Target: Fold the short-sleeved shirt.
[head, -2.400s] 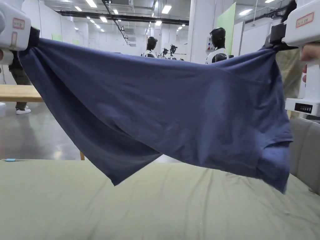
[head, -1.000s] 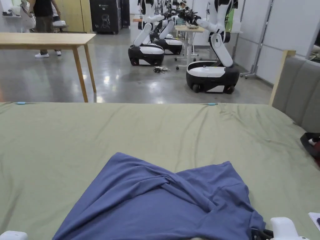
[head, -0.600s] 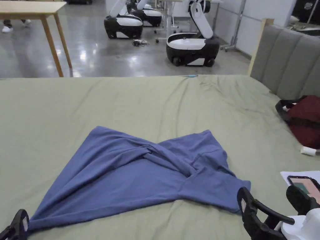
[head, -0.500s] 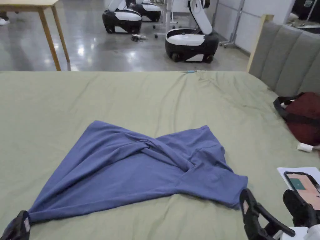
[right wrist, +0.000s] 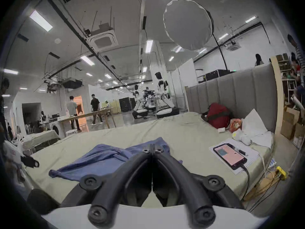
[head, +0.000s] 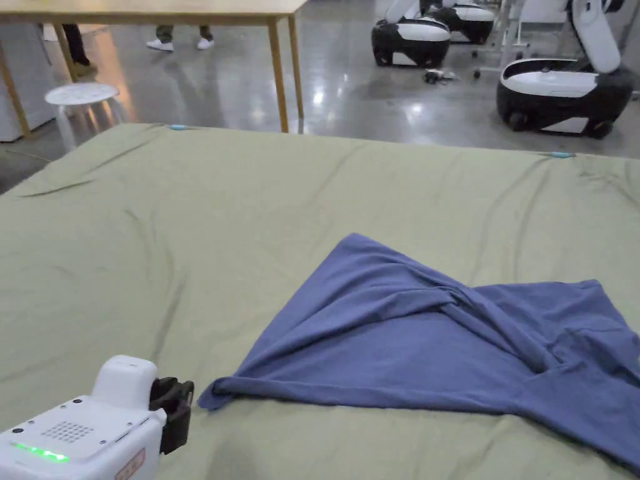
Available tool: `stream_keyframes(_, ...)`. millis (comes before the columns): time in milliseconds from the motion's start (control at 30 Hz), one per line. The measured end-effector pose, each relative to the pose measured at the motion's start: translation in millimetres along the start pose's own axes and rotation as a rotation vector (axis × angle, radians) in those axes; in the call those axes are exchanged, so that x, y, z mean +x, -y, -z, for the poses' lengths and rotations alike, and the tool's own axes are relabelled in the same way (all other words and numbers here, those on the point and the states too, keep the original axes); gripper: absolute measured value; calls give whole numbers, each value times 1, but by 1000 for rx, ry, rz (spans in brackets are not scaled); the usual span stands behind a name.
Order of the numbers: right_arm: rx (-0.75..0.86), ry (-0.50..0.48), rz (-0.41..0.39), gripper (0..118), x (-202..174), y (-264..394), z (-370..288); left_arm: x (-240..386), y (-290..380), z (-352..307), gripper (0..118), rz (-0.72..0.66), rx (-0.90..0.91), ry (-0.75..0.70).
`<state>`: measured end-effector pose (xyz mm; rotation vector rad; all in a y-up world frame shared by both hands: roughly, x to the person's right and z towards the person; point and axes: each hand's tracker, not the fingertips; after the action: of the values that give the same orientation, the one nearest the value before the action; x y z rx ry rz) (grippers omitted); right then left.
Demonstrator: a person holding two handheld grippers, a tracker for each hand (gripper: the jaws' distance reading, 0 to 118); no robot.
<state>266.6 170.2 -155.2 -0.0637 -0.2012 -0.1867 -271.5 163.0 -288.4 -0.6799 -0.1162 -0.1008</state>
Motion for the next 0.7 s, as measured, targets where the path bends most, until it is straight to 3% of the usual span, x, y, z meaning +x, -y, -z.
stream_keyframes(33, -9, 0, 7, 0, 0, 0, 2, -4, 3, 11, 83, 47, -15, -8)
stream_keyframes(67, -18, 0, 15, 0, 1, 0, 3, -6, 6, 24, 113, 69, -37, -10)
stream_keyframes(100, -26, -4, 22, 0, -4, -6, 4, -9, 7, 35, 117, 58, -44, 37)
stream_keyframes(200, -41, 3, 27, 0, -7, -7, 6, -13, -4, 65, 113, 10, -100, 87)
stream_keyframes(267, -46, 9, 22, 0, -8, -9, 6, -9, -9, 82, 105, 35, -106, 86)
stream_keyframes(333, -53, 18, 20, 0, -9, -9, 6, -7, -15, 98, 56, 32, -138, 124)
stream_keyframes(367, -60, 23, 24, 0, -4, -7, 8, -5, -18, 104, 20, 28, -148, 121)
stream_keyframes(400, -71, 27, 31, 0, -3, -7, 10, -2, -20, 107, 1, 28, -161, 128)
stream_keyframes(500, -249, -2, 128, 0, 17, -16, 37, 8, -26, 104, 0, 26, -159, 151)
stream_keyframes(567, -459, 45, 96, 3, 36, -16, 70, 19, -31, 90, 0, 53, -141, 129)
stream_keyframes(633, -586, 5, 78, 6, 57, -5, 98, 21, -34, 83, 0, 58, -137, 129)
stream_keyframes(667, -600, 2, 77, 21, 67, 6, 109, 22, -35, 80, 0, 56, -129, 131)
stream_keyframes(700, -650, 16, 62, 71, 74, 16, 121, 12, -35, 87, 0, 53, -118, 132)
